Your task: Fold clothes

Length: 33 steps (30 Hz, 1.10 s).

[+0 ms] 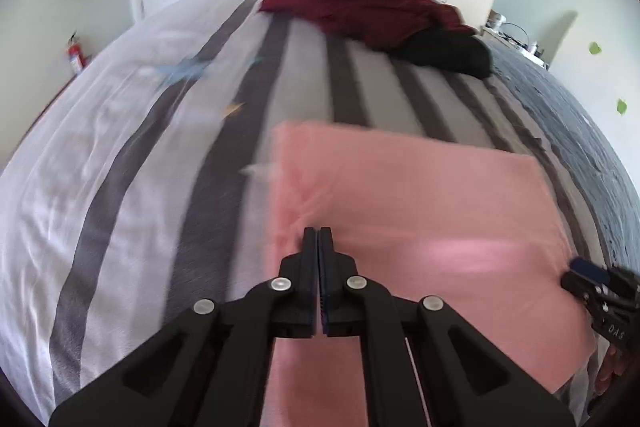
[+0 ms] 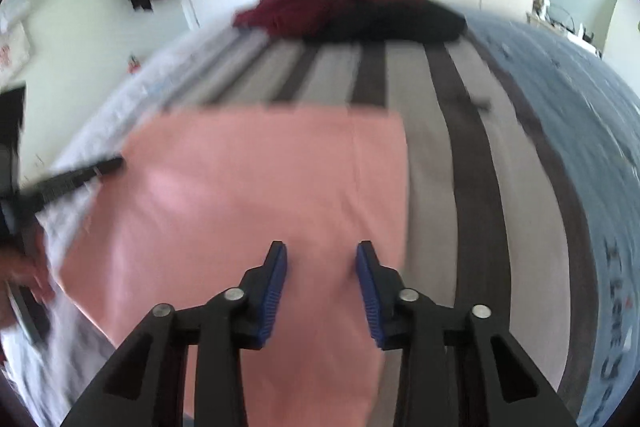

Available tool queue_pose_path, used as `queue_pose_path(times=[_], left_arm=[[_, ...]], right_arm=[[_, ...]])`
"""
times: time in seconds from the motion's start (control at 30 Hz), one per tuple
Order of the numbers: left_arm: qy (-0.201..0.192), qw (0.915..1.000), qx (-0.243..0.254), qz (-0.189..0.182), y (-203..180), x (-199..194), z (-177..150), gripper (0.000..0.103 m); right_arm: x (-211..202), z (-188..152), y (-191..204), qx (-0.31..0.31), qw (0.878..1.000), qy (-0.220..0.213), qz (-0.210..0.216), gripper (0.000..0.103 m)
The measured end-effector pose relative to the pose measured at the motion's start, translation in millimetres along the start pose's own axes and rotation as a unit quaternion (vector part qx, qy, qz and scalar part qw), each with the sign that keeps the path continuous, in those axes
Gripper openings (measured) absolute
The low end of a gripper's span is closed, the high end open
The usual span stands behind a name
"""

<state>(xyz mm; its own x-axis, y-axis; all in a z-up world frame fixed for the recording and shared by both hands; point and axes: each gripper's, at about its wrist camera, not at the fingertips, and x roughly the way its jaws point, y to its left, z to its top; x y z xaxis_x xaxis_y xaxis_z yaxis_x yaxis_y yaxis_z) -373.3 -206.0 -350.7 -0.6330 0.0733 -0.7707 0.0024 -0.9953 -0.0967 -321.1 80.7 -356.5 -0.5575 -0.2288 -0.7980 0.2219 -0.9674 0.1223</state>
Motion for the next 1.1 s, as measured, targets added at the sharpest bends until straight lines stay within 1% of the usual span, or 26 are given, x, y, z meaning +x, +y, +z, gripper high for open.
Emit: queue_pose_path(times=[0.03,0.07,0.13,0.2,0.27,0.4,0.47,0.57,0.6,0.63,0.67,0.7,0.8,0.87,0.9,0.97,1.03,1.1], left_arm=[[-0.001,0.9998,-0.005,0.018,9,-2,-1,0.002],[0.000,0.9997,-0.013,0.022,17,-5,-2,0.002],[0.008,0.9987,-0.038,0.034,36,-11,-5,0.002],[0.001,0.9988,-0.034,0.036,41,-22,-6,0.002],[-0.009,0.9993,-0.024,0.028,37,-33,-7,0.002],[-0.032,0.9994,0.004,-0.011,8,-63,-14,0.002],[-0.031,0.9988,0.018,-0.032,-8,-68,-20,0.002],[-0.021,0.9978,0.047,-0.040,-30,-61,-30,0.002],[-0.014,0.9981,0.048,-0.037,-30,-55,-34,0.002],[-0.005,0.9984,0.046,-0.033,-28,-49,-39,0.002],[0.002,0.9989,0.042,-0.021,-25,-42,-45,0.002],[0.008,0.9993,0.035,-0.006,-15,-38,-51,0.002],[0.026,0.9986,0.008,0.045,19,-26,-69,0.003],[0.030,0.9978,-0.023,0.054,40,-29,-74,0.003],[0.029,0.9971,-0.043,0.055,50,-33,-75,0.003],[0.016,0.9970,-0.061,0.045,55,-45,-73,0.003],[-0.001,0.9982,-0.054,0.024,44,-57,-70,0.003],[-0.014,0.9992,-0.037,-0.001,25,-66,-67,0.003]], right_arm=[[-2,-5,-5,0.004,1.000,0.000,0.000,0.033],[-7,-8,-11,0.011,1.000,-0.003,-0.003,0.035],[-17,-11,-23,0.020,1.000,-0.005,-0.020,0.035],[-24,-17,-38,0.034,0.999,0.005,-0.038,0.035],[-30,-23,-51,0.045,0.997,0.019,-0.055,0.035],[-54,-21,-46,0.059,0.997,-0.004,-0.042,0.035],[-59,-17,-31,0.056,0.998,-0.016,-0.017,0.035],[-58,-14,-1,0.045,0.998,-0.024,0.027,0.035],[-53,-15,9,0.036,0.999,-0.020,0.034,0.035],[-49,-20,13,0.030,0.999,-0.015,0.031,0.035],[-45,-26,16,0.025,0.999,-0.010,0.028,0.035],[-41,-31,19,0.020,1.000,-0.005,0.024,0.033],[-39,-46,5,0.029,1.000,-0.002,0.008,0.033],[-42,-52,-12,0.046,0.999,0.001,0.005,0.035],[-44,-53,-17,0.049,0.999,0.002,-0.001,0.040],[-50,-52,-23,0.053,0.999,0.002,-0.011,0.041],[-57,-45,-26,0.061,0.998,-0.004,-0.013,0.040],[-62,-35,-22,0.061,0.998,-0.018,-0.004,0.040]])
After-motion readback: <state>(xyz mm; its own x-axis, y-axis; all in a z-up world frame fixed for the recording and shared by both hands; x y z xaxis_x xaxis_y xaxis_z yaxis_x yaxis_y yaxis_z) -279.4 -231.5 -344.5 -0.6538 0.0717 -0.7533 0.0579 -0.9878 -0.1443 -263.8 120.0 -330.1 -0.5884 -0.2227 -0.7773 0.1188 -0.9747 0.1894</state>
